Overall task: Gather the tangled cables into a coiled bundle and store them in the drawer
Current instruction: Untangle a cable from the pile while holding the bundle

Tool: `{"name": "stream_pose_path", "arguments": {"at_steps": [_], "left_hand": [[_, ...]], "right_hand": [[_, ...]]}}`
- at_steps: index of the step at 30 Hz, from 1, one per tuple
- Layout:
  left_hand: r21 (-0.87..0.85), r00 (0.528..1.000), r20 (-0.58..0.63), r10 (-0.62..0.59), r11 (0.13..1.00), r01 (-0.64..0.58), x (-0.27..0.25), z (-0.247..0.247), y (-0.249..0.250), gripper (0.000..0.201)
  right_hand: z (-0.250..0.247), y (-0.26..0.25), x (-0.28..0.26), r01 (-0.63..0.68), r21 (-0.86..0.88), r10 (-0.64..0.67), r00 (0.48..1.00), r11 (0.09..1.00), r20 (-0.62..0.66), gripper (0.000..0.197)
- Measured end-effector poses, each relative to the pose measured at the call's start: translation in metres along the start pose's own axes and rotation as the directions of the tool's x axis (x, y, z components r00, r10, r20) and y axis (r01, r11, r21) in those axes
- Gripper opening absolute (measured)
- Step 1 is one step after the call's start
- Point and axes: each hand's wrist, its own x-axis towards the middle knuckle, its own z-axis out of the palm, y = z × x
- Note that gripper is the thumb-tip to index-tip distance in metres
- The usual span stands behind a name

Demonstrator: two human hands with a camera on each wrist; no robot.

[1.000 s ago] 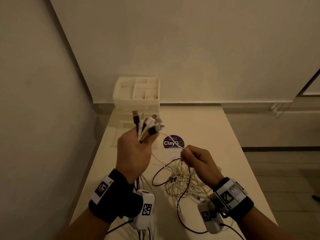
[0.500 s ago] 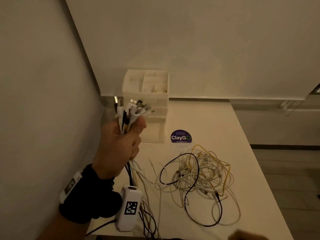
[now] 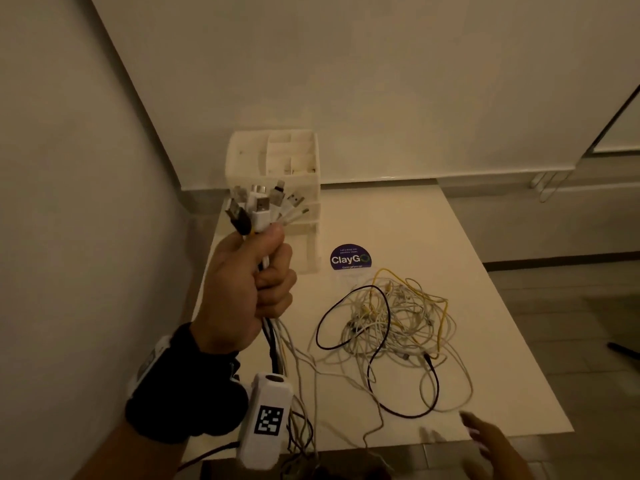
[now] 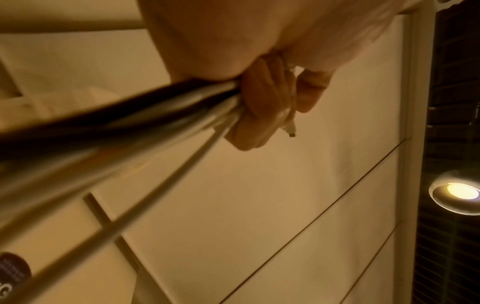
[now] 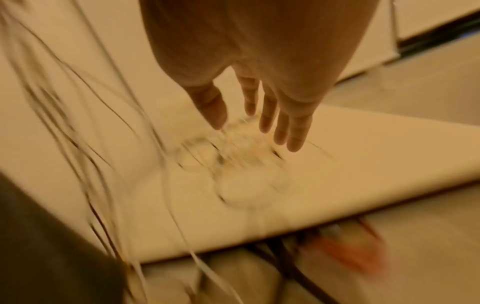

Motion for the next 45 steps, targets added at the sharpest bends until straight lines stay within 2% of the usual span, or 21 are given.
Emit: {"name": "stream_pose_path", "arguments": {"at_steps": [1, 2, 3, 5, 7, 9, 11, 13, 15, 19, 22, 25, 27, 28, 33, 35, 40, 41, 43, 44, 45], "left_hand": [[0.007, 1.0, 0.005, -0.005, 1.0, 0.005, -0.001, 0.005, -0.003, 0.04], [0.014, 1.0, 0.01, -0.006, 1.0, 0.006, -0.002, 0.011, -0.007, 0.041], [0.022, 1.0, 0.018, -0.007, 1.0, 0.006, -0.004, 0.016, -0.011, 0.042], [0.042, 0.999, 0.039, -0.001, 0.999, -0.001, -0.008, 0.027, -0.017, 0.045], [0.059, 0.998, 0.063, 0.011, 0.998, -0.014, -0.013, 0.036, -0.022, 0.045], [0.095, 0.996, 0.086, 0.015, 0.995, -0.023, -0.02, 0.041, -0.025, 0.046], [0.136, 0.997, 0.075, 0.019, 0.99, -0.029, -0.027, 0.042, -0.026, 0.046], [0.119, 0.999, 0.047, 0.028, 0.992, -0.034, -0.03, 0.038, -0.023, 0.044], [0.064, 0.999, 0.03, 0.029, 0.997, -0.031, -0.032, 0.03, -0.021, 0.044], [0.039, 0.999, 0.0, 0.04, 0.998, -0.04, -0.033, 0.025, -0.023, 0.043], [-0.002, 0.997, 0.026, 0.075, 0.997, -0.075, -0.028, 0.034, -0.015, 0.043], [-0.077, 0.99, 0.09, 0.106, 0.992, -0.099, -0.015, 0.042, -0.002, 0.045], [-0.071, 0.988, 0.104, 0.115, 0.992, -0.108, -0.009, 0.046, 0.0, 0.046], [-0.062, 0.988, 0.101, 0.119, 0.992, -0.113, -0.007, 0.048, 0.0, 0.046], [-0.061, 0.976, 0.174, 0.129, 0.991, -0.12, -0.001, 0.052, -0.002, 0.043], [-0.065, 0.968, 0.213, 0.129, 0.991, -0.118, 0.002, 0.055, -0.001, 0.042], [-0.029, 0.981, 0.113, 0.156, 0.988, -0.153, 0.008, 0.054, -0.007, 0.043], [-0.014, 0.985, 0.076, 0.154, 0.988, -0.153, 0.007, 0.054, -0.011, 0.042], [0.012, 0.99, 0.023, 0.138, 0.99, -0.138, 0.006, 0.057, -0.019, 0.044], [0.017, 0.991, 0.013, 0.131, 0.991, -0.131, 0.004, 0.059, -0.023, 0.044], [0.019, 0.992, 0.01, 0.128, 0.992, -0.128, 0.003, 0.06, -0.025, 0.042]], "right_hand": [[0.01, -0.021, -0.004, 0.132, -0.07, -0.13, 0.991, 0.989, 0.031, 0.059], [0.024, -0.06, -0.003, 0.279, -0.204, -0.283, 0.959, 0.938, 0.012, 0.064], [0.036, -0.085, -0.004, 0.388, -0.204, -0.377, 0.922, 0.899, 0.089, 0.07], [0.066, -0.131, -0.001, 0.532, -0.065, -0.495, 0.82, 0.844, 0.287, 0.079], [0.089, -0.169, 0.003, 0.589, 0.007, -0.542, 0.739, 0.808, 0.401, 0.08], [0.121, -0.185, 0.003, 0.627, 0.048, -0.569, 0.671, 0.778, 0.475, 0.058], [0.141, -0.183, 0.008, 0.625, 0.054, -0.578, 0.682, 0.779, 0.448, 0.023], [0.15, -0.171, 0.012, 0.581, 0.066, -0.545, 0.71, 0.811, 0.446, 0.032], [0.153, -0.157, 0.012, 0.571, 0.049, -0.526, 0.717, 0.82, 0.457, 0.039], [0.144, -0.136, 0.013, 0.532, 0.069, -0.501, 0.736, 0.844, 0.456, 0.041], [0.137, -0.122, 0.021, 0.503, 0.041, -0.46, 0.751, 0.863, 0.474, 0.041], [0.13, -0.099, 0.03, 0.406, -0.055, -0.33, 0.809, 0.912, 0.487, 0.05], [0.126, -0.083, 0.032, 0.336, -0.083, -0.27, 0.86, 0.938, 0.434, 0.049], [0.123, -0.079, 0.031, 0.316, -0.08, -0.254, 0.868, 0.945, 0.426, 0.048], [0.118, -0.066, 0.034, 0.179, -0.077, -0.123, 0.873, 0.981, 0.471, 0.049], [0.117, -0.062, 0.04, 0.184, -0.135, -0.1, 0.875, 0.974, 0.473, 0.056], [0.108, -0.06, 0.05, 0.256, -0.232, -0.118, 0.868, 0.938, 0.482, 0.056], [0.102, -0.059, 0.05, 0.29, -0.23, -0.147, 0.858, 0.929, 0.491, 0.052], [0.082, -0.056, 0.052, 0.35, -0.236, -0.177, 0.824, 0.907, 0.539, 0.028], [0.07, -0.052, 0.055, 0.344, -0.27, -0.145, 0.818, 0.899, 0.557, 0.023], [0.055, -0.045, 0.061, 0.306, -0.322, -0.086, 0.832, 0.896, 0.549, 0.037]]}}
